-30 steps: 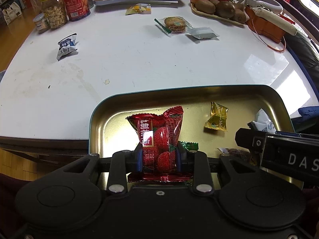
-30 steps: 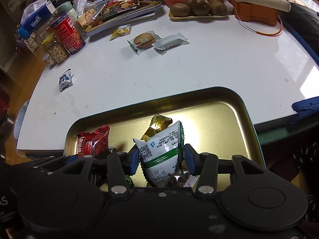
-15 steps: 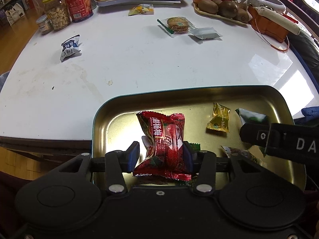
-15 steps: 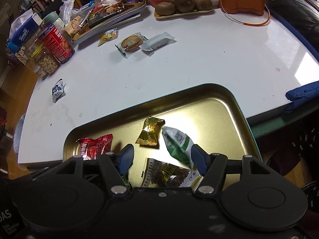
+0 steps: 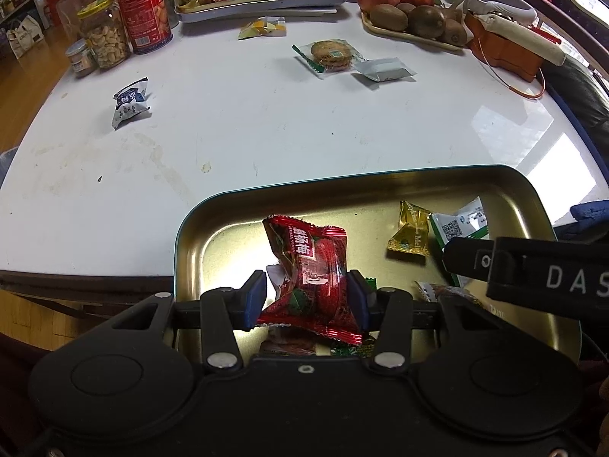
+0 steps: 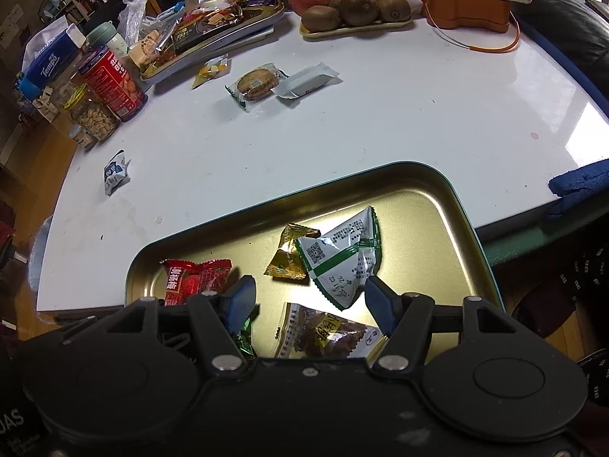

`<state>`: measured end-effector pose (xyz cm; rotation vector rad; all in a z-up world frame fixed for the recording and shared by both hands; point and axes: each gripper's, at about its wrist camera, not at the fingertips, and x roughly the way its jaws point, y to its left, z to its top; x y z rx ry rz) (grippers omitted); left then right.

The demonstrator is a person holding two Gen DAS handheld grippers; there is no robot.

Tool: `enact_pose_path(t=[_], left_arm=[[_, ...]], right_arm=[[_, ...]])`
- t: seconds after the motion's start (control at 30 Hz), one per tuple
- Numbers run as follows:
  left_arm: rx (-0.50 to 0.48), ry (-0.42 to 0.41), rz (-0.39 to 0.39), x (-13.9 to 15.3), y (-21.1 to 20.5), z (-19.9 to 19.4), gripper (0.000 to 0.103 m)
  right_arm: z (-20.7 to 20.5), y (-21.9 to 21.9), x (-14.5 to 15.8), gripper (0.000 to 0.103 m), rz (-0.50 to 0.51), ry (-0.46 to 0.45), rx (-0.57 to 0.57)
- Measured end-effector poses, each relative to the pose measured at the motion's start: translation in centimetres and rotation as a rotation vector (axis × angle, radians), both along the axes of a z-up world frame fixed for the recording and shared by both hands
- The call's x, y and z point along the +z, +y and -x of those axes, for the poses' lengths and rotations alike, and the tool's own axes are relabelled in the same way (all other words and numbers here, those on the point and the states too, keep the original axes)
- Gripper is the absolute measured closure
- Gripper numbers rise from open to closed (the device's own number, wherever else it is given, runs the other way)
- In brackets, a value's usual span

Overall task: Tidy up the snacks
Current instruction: 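Open both grippers to drop the red bag and green candy into the tray, then move the left gripper to the blue-and-white milk candy packet and grasp it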

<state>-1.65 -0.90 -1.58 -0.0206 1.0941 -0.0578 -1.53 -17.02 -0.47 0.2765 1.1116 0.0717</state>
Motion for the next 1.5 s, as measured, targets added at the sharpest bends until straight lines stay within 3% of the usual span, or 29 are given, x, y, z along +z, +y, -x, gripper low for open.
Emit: enact_pose_path(t=[0.97, 1.33, 1.5], left_arm=[[-0.045, 0.033, 0.047, -0.2, -0.4, -0.1, 0.05], [-0.037, 0.066, 0.11, -0.1, 0.1, -0.5, 0.05], [-0.004, 0.09, 0.215, 0.5, 1.9, -1.3, 0.05]], right_arm=[[-0.2, -0.1, 0.5, 0.036, -0.047, -0.019, 0.015], [-0.5, 0.1, 0.6, 0.036, -0.08, -0.009, 0.008], [-1.7, -0.7, 2.8, 0.036, -0.107, -0.054, -0.013]])
